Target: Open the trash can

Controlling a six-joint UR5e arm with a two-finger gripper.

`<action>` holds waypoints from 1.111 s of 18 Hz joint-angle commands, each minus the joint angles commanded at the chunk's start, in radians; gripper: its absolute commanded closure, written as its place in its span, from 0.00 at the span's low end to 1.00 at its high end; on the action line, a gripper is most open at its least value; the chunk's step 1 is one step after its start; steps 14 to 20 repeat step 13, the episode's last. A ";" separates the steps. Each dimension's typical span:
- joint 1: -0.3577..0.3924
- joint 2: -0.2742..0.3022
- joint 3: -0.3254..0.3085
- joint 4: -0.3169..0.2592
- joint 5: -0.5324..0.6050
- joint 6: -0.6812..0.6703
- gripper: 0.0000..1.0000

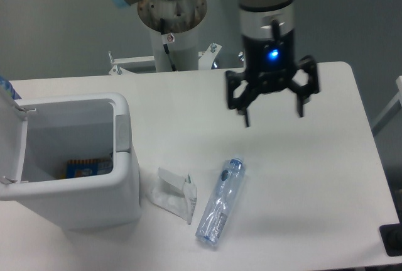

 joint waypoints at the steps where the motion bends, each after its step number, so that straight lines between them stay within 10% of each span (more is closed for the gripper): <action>1: 0.022 0.006 -0.005 -0.020 0.000 0.061 0.00; 8: 0.131 0.048 -0.063 -0.052 0.000 0.465 0.00; 20: 0.160 0.048 -0.077 -0.046 -0.002 0.488 0.00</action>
